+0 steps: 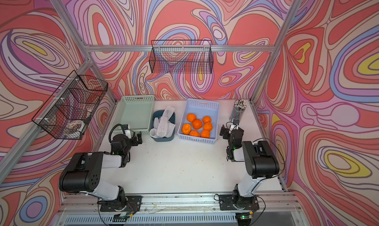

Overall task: Remove foam nets from oranges
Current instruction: Reset both arms

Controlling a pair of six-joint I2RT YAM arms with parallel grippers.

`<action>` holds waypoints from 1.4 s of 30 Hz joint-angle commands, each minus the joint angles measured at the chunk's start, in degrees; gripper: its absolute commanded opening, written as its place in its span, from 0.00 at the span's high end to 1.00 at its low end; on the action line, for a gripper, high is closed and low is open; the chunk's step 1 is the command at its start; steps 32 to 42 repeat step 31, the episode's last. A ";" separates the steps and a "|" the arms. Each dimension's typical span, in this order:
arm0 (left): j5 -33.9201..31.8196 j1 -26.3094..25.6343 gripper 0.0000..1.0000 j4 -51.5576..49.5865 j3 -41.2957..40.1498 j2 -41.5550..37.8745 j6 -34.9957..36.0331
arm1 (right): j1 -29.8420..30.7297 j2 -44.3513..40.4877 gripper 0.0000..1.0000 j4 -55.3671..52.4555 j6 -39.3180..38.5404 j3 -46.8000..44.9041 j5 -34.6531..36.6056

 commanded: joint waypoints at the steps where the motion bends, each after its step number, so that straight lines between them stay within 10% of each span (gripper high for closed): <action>1: 6.66 0.03 0.00 -1.35 1.55 -0.24 2.89 | 0.13 0.04 0.02 -0.19 -0.11 0.26 -1.00; 7: 14.38 0.01 0.00 5.90 -2.56 -0.64 5.81 | -0.07 -0.18 0.02 5.75 -5.77 -3.05 -15.85; 16: 3.06 -0.04 0.00 -1.50 1.72 -0.17 1.45 | -0.04 0.00 0.02 -2.21 -1.03 1.35 -2.60; 42: 2.09 -0.27 0.00 -2.49 2.32 0.00 1.58 | -0.06 0.11 0.02 -1.64 -1.04 1.03 -2.72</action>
